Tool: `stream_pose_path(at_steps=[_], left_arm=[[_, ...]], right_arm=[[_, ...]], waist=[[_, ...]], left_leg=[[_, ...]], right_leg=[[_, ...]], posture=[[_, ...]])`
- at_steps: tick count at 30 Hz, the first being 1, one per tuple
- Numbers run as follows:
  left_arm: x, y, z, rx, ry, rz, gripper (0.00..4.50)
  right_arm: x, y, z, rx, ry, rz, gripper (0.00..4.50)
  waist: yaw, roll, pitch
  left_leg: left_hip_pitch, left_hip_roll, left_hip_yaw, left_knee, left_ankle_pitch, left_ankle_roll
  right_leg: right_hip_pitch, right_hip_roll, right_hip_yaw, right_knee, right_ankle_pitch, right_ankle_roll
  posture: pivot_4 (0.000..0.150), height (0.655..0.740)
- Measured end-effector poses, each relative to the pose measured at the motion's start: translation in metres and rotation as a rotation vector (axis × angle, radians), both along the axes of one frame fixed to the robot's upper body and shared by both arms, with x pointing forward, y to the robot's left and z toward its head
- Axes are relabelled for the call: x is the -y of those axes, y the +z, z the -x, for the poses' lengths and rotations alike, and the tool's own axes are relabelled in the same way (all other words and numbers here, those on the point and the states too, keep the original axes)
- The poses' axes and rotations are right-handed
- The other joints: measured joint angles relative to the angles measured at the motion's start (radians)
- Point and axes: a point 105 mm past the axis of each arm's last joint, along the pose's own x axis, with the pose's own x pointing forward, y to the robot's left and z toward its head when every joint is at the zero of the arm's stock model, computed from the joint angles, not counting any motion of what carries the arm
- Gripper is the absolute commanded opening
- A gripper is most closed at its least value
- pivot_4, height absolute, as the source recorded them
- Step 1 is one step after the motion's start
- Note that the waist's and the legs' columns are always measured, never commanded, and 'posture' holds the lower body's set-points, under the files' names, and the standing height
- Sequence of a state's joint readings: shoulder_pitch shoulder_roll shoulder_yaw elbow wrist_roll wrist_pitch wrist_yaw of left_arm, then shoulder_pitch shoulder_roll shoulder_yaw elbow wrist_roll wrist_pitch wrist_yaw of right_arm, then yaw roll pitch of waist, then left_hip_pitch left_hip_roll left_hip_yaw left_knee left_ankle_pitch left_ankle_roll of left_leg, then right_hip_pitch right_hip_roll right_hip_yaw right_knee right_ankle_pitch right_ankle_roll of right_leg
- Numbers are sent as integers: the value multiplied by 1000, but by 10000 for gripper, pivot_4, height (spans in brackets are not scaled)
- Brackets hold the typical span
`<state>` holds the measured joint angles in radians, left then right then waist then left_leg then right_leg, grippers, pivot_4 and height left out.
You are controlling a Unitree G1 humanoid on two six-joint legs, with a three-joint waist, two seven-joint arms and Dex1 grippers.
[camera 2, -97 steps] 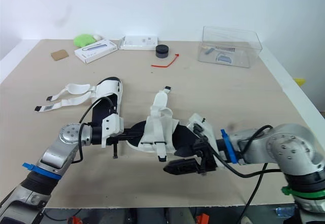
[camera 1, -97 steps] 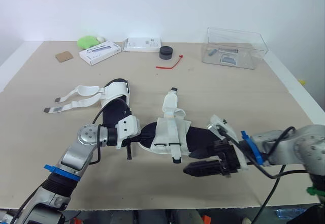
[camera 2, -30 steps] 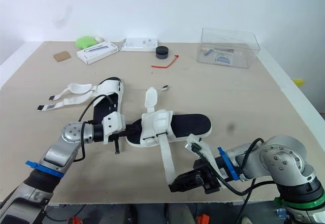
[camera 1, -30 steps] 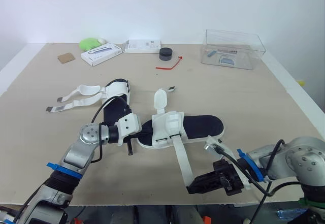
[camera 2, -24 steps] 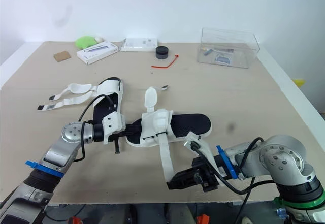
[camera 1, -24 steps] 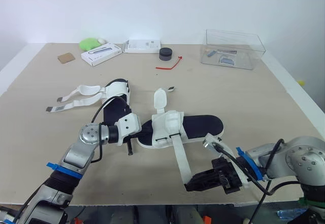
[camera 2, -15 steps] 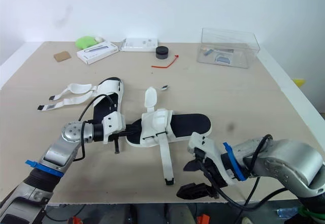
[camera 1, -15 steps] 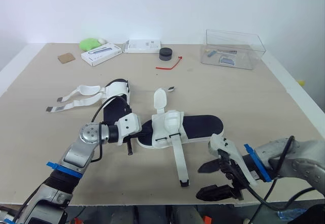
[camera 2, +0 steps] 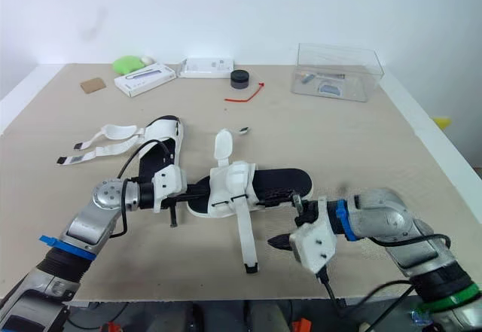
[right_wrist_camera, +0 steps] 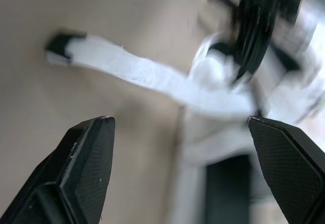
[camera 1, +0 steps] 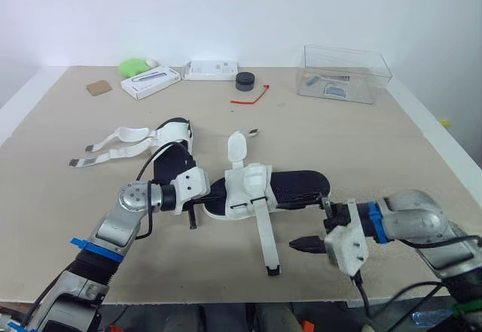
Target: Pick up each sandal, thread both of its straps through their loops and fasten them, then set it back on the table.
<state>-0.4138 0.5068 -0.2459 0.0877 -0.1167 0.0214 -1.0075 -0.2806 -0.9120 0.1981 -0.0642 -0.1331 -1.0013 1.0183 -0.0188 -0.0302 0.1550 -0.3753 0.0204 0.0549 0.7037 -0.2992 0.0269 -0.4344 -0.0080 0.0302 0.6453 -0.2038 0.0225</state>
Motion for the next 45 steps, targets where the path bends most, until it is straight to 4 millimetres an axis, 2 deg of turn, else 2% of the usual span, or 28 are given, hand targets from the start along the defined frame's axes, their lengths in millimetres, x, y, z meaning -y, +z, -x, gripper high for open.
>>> stream_pose_path(at_steps=[4, 7, 13, 18, 26, 30, 35, 36, 45], left_arm=[[0, 0, 0, -1, 0, 0, 0], [-1, -1, 0, -5, 5, -2, 0], [-4, -1, 0, -5, 15, -7, 0], [-3, -1, 2, -6, 16, -7, 0], [-3, -1, 2, -5, 21, -6, 0], [-3, -1, 1, -4, 23, -6, 0], [-3, -1, 1, -4, 28, -2, 0], [-3, -1, 1, -4, 29, -1, 0], [-4, -1, 0, -2, 34, -1, 0]], right_arm=[[-5, -7, 8, 94, 123, -58, 44735], [-10, -5, 10, 141, 171, -91, 44735], [-19, -3, -2, 188, 160, -61, 44735], [-24, -7, -4, 183, 160, -48, 44735], [-28, -5, -8, 170, 144, -85, 44735], [-33, -8, -7, 137, 155, -98, 33669], [-36, -8, -7, 102, 142, -126, 5875], [-36, -8, -8, 99, 134, -127, 1552], [-36, -9, -12, 53, 92, -158, 540]], waist=[[0, 0, 0], [-1, 0, 0], [-2, 0, 0], [-2, 0, 0], [-2, 0, 0], [-2, 0, 0], [-2, 0, 0], [-2, 0, 0], [-2, 0, 0]], left_leg=[[1, 0, 2, 0, 0, 0], [3, 0, 7, 0, 0, 0], [7, 1, 13, 0, 0, 0], [7, 1, 14, -1, 0, 0], [7, 1, 15, -1, 0, 0], [7, 1, 15, -1, 0, 0], [7, 1, 15, -1, 0, 0], [7, 1, 15, -1, 0, 0], [7, 1, 15, -1, 0, 0]], right_leg=[[0, 0, 4, 1, 1, -2], [0, 0, 10, 1, 0, -5], [1, 1, 16, 2, 1, -3], [0, 1, 17, 2, 3, -8], [0, 1, 17, 2, 3, -7], [0, 1, 17, 2, 3, -7], [0, 1, 18, 2, 3, -7], [0, 1, 18, 2, 3, -7], [0, 1, 18, 2, 3, -6]], posture=[[1500, 7400], [1500, 7400], [1500, 7400], [1500, 7400], [1500, 7400], [1500, 7400], [1500, 7400], [1500, 7400], [1500, 7400]])
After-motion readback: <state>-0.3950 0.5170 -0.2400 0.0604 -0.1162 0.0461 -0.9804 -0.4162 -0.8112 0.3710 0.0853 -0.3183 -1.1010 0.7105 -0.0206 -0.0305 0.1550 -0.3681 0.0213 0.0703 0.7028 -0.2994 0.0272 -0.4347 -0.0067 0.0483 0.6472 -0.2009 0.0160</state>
